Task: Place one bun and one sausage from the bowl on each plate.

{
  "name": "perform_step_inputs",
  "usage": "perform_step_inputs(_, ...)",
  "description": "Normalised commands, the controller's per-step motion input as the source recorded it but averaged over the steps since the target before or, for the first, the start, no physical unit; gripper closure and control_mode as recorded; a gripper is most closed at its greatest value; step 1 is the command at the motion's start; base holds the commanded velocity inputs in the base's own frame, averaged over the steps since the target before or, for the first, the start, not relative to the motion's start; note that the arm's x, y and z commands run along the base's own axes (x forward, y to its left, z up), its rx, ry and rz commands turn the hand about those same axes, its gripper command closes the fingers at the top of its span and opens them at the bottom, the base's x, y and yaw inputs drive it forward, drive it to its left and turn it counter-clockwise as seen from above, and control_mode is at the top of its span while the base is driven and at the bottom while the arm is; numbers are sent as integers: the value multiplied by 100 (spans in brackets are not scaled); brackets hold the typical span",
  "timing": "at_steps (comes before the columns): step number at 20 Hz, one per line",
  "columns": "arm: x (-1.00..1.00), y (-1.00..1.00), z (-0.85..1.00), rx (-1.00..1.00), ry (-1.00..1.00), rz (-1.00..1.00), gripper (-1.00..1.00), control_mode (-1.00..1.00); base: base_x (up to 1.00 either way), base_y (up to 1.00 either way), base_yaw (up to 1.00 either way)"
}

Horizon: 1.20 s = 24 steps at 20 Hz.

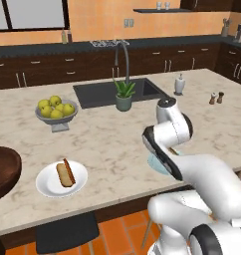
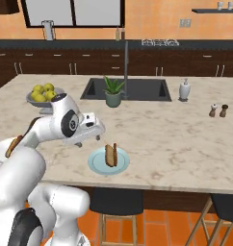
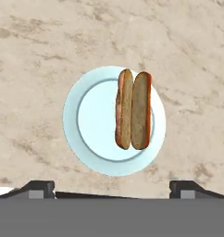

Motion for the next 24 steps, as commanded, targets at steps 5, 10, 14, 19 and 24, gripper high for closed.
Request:
perform_step_inputs(5,-82,32,63,13,5,-26,-100,-100,0,0,0)
perform_step_inputs(10,-50,54,25,22,6,-23,-100,-100,0,0,0)
perform_step_inputs(14,-32,4,-12,44,-6,3,-100,-100,0,0,0)
perform_step_inputs(19,-15,-12,-26,18,-3,8,-100,-100,0,0,0)
perform_step_inputs(24,0,0,0,0,0,0,-100,-100,0,0,0)
